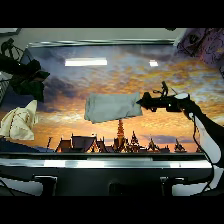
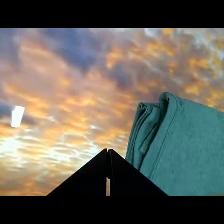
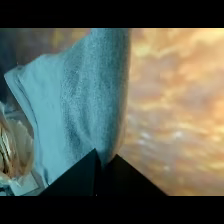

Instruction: Fold the clothes and pants, and hang the long-sleeved shirts on hangers.

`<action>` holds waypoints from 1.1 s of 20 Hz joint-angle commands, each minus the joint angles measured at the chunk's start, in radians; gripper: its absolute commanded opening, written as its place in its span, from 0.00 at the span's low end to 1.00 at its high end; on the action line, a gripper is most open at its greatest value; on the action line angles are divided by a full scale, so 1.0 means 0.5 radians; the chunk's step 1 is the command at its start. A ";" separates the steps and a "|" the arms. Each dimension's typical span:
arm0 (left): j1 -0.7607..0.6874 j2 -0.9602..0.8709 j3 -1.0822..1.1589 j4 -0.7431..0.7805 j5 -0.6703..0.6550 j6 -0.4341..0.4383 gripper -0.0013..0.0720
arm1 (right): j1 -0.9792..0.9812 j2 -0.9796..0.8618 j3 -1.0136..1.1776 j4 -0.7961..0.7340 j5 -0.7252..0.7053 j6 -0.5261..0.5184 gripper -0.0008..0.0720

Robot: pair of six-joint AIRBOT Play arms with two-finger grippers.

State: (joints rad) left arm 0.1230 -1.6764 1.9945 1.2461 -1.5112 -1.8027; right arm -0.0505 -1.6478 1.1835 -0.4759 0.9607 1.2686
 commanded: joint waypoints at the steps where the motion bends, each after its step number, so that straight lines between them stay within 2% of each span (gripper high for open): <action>1: -0.002 0.000 -0.001 0.001 0.001 0.001 0.04 | -0.024 -0.002 0.420 -0.399 0.011 0.505 0.05; 8: -0.002 0.000 -0.001 0.001 0.000 0.001 0.04 | -0.280 -0.002 1.064 -0.684 0.147 0.883 0.05; 15: -0.002 0.000 -0.001 0.001 -0.001 0.002 0.04 | -0.668 0.000 1.418 -1.122 0.185 1.230 0.05; 17: -0.002 0.000 -0.001 0.001 -0.001 0.002 0.04 | -0.801 0.002 1.418 -1.309 0.288 1.382 0.05; 22: -0.002 0.000 -0.001 0.001 -0.011 0.002 0.04 | -1.063 0.015 1.371 -1.839 0.685 1.407 0.05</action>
State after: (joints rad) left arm 0.1223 -1.6764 1.9945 1.2465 -1.5124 -1.8023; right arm -0.5091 -1.6447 1.8805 -1.2175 1.1824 1.9404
